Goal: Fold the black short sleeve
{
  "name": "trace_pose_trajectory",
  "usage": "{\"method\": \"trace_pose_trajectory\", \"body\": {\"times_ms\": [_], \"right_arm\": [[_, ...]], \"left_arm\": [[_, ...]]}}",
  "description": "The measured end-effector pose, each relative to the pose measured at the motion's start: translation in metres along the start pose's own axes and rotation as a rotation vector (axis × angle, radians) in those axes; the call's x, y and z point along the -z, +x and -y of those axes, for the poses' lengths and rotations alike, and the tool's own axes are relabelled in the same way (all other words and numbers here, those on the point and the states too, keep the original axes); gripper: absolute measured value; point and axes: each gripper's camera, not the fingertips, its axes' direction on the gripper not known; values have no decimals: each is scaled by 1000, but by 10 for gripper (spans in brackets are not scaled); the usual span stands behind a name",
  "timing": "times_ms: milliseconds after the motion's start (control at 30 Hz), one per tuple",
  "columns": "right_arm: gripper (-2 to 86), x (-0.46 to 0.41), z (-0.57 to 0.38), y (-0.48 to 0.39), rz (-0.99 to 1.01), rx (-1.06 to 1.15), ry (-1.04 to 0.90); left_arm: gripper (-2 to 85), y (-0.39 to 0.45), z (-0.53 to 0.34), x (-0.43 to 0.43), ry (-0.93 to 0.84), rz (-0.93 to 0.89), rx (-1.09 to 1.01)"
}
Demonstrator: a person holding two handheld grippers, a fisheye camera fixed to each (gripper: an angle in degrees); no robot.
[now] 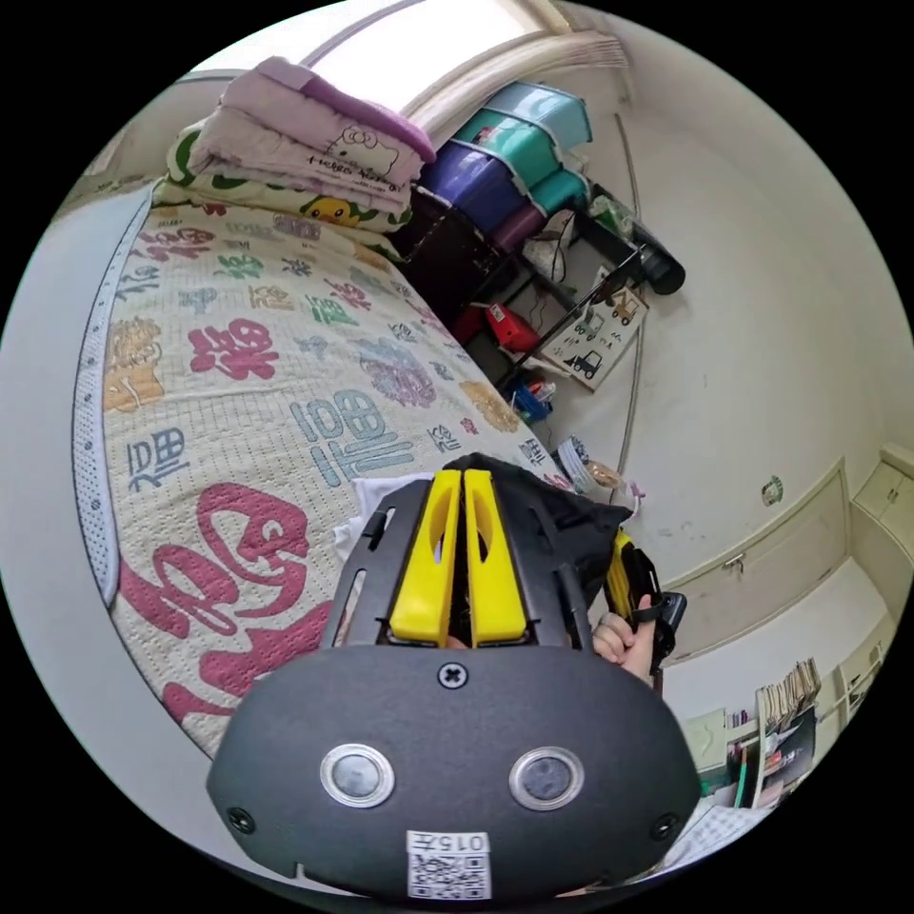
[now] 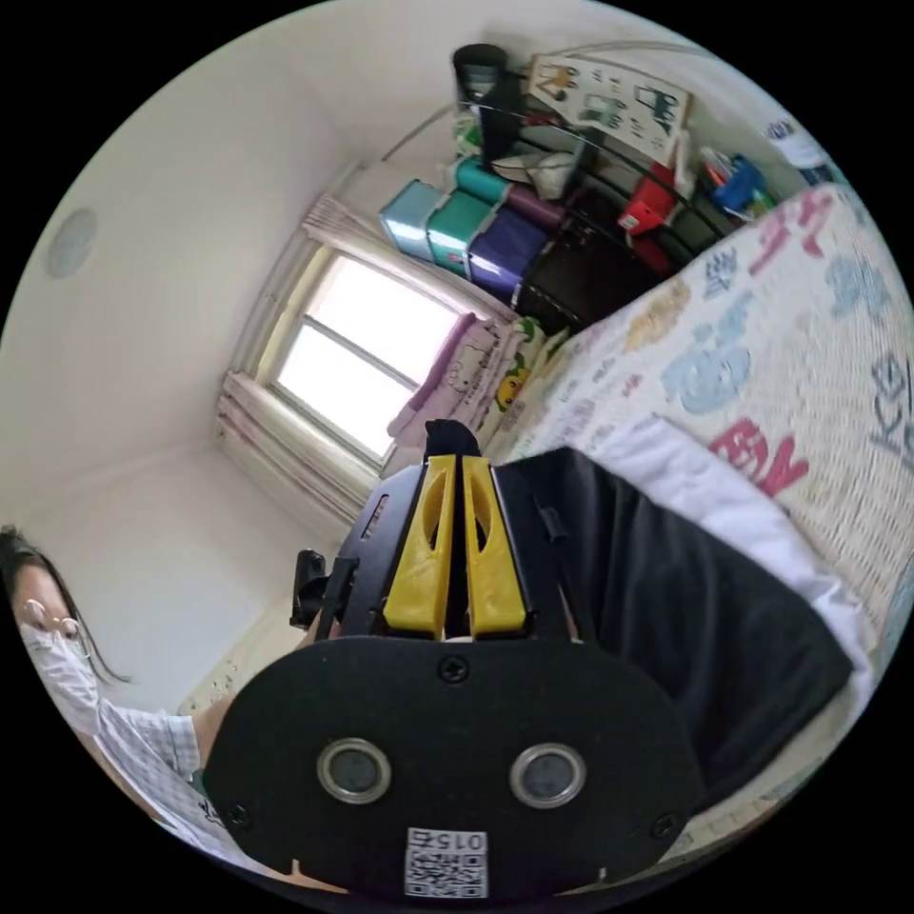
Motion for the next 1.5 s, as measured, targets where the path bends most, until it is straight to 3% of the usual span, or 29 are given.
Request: {"method": "trace_pose_trajectory", "body": {"times_ms": [133,333,533,733,967,1033,1233,1333,1500], "right_arm": [[-1,58,1,-145,-48,202,42],[-2,103,-62,-280,60,329,40],[-3,79,-185,-353,259,396,-112],[-4,23,-302,-348,400,326,-255],[-4,-104,-430,-264,282,267,-422],[-3,-170,-480,-206,164,189,-508],[-2,-309,-587,-74,-152,152,-684],[-1,-335,-611,-32,-171,187,-655],[-1,-372,-639,32,-234,244,-696]], "left_arm": [[-3,6,-49,154,264,-107,42],[-3,11,-146,414,516,-78,-46],[-3,37,-288,626,616,-8,-177],[-3,43,-427,752,675,91,-157],[-2,-6,-520,772,595,353,-18],[-2,-29,-535,744,493,551,2],[-1,-90,-554,667,238,832,35],[0,-89,-568,656,205,921,-37],[10,-90,-590,657,189,917,-63]]}}
